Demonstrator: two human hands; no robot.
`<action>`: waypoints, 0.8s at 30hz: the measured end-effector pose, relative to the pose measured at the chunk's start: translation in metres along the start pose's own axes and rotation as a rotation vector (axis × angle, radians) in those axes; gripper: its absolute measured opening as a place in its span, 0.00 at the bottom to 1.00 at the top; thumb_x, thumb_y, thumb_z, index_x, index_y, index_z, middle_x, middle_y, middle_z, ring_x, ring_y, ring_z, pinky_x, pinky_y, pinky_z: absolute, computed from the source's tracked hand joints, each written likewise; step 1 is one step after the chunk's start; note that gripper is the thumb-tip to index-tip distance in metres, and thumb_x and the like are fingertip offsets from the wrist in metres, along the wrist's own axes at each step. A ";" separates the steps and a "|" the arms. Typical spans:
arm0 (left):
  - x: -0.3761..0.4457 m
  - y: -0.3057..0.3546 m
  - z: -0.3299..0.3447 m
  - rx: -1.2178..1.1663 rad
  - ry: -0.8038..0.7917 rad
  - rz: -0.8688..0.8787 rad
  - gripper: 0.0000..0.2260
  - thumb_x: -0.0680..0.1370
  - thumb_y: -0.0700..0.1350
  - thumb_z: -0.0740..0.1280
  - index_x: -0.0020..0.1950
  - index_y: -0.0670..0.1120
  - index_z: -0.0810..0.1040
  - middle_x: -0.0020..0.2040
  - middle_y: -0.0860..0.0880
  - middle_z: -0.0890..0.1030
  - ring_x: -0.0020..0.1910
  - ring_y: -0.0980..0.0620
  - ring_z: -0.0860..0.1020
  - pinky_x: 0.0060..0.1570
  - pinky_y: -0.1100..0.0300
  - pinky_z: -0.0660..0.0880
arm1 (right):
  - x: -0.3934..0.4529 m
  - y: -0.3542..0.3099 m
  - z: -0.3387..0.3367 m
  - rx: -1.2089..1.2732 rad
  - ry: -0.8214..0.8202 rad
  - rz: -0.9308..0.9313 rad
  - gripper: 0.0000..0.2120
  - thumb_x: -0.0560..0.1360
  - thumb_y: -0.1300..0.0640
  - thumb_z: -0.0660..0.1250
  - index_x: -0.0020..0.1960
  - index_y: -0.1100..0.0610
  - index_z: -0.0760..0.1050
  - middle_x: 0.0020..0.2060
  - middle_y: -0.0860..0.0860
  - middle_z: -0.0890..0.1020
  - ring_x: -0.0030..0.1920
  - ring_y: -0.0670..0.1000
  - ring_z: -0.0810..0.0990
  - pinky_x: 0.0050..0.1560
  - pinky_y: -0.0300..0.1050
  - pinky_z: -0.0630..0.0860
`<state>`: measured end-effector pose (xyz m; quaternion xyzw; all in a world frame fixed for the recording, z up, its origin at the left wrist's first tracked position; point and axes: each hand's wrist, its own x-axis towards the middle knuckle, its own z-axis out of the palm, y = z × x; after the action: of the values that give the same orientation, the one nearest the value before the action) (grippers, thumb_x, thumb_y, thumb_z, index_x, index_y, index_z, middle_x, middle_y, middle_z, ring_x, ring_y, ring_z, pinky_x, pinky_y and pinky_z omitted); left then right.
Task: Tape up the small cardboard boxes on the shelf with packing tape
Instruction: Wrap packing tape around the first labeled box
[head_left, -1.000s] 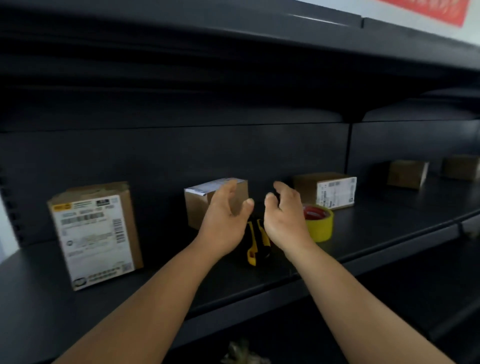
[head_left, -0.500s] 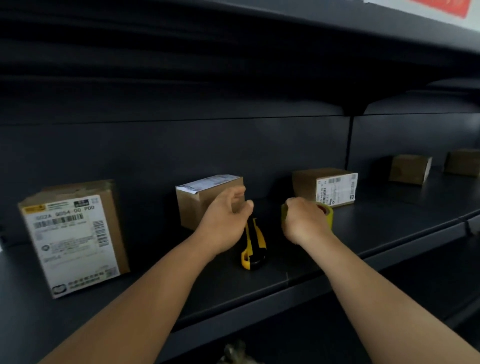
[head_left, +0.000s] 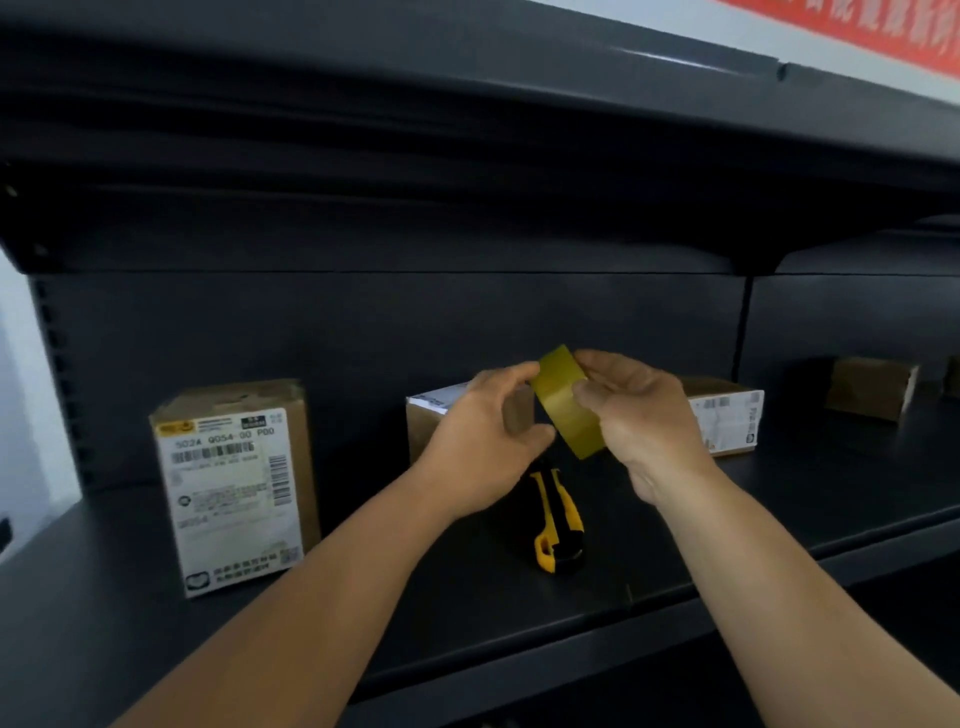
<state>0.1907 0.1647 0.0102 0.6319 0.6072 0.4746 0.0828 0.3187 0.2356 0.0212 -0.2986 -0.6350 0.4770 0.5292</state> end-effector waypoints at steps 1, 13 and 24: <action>-0.001 0.000 -0.005 0.031 0.032 0.028 0.27 0.75 0.43 0.70 0.72 0.51 0.67 0.65 0.55 0.67 0.61 0.62 0.67 0.43 0.86 0.62 | -0.002 -0.004 0.006 0.055 -0.010 -0.006 0.12 0.76 0.66 0.65 0.53 0.51 0.77 0.45 0.45 0.82 0.43 0.41 0.80 0.39 0.30 0.77; -0.028 -0.001 -0.063 0.248 0.443 0.168 0.15 0.72 0.41 0.73 0.58 0.52 0.81 0.56 0.56 0.72 0.50 0.68 0.70 0.50 0.83 0.62 | -0.025 -0.028 0.074 0.264 -0.092 -0.003 0.14 0.76 0.63 0.66 0.60 0.55 0.78 0.49 0.50 0.84 0.48 0.47 0.83 0.42 0.37 0.81; -0.046 0.000 -0.104 0.267 0.602 0.190 0.01 0.72 0.45 0.73 0.43 0.51 0.83 0.47 0.58 0.75 0.52 0.62 0.71 0.52 0.79 0.63 | -0.047 -0.042 0.115 0.300 -0.225 -0.039 0.13 0.78 0.57 0.64 0.62 0.53 0.76 0.49 0.50 0.84 0.49 0.48 0.84 0.52 0.47 0.81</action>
<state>0.1268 0.0769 0.0431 0.5223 0.5997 0.5617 -0.2280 0.2265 0.1457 0.0436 -0.1488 -0.6177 0.5861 0.5027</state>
